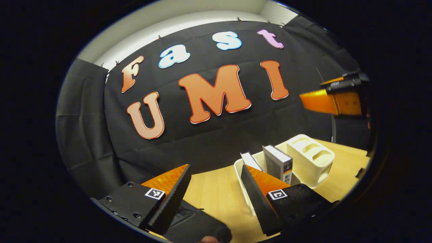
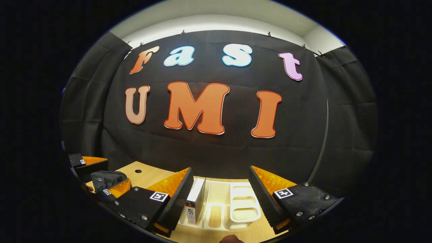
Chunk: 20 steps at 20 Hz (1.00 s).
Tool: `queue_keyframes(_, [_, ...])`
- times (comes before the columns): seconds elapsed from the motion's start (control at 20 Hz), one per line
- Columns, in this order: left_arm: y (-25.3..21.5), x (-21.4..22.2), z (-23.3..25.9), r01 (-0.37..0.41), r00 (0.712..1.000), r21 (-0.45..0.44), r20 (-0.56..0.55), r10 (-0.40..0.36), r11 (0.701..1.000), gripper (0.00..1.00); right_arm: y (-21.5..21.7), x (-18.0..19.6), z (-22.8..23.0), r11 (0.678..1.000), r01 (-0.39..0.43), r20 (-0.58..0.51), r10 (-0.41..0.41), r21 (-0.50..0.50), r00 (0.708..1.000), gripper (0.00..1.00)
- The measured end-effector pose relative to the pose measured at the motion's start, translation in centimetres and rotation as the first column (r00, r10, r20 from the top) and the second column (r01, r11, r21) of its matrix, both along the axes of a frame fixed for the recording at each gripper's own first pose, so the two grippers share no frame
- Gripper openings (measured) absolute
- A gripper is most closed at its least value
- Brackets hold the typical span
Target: Open the schoolbag, grab two books from the bookshelf and put them into the schoolbag.
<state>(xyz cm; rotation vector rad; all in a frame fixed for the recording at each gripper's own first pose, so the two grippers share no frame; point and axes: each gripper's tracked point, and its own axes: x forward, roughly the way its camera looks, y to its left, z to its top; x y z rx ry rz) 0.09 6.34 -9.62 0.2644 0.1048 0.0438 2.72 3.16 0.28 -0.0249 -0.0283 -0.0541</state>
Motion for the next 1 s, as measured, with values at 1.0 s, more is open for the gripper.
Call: queue_keyframes(1.0, [5.0, -8.0, -22.2, 0.028, 0.901, 0.469, -0.394, 0.181, 0.883, 0.97, -2.4, 0.2, -1.4, 0.998, -0.053, -0.008, 0.053, -0.024, 0.999, 0.98])
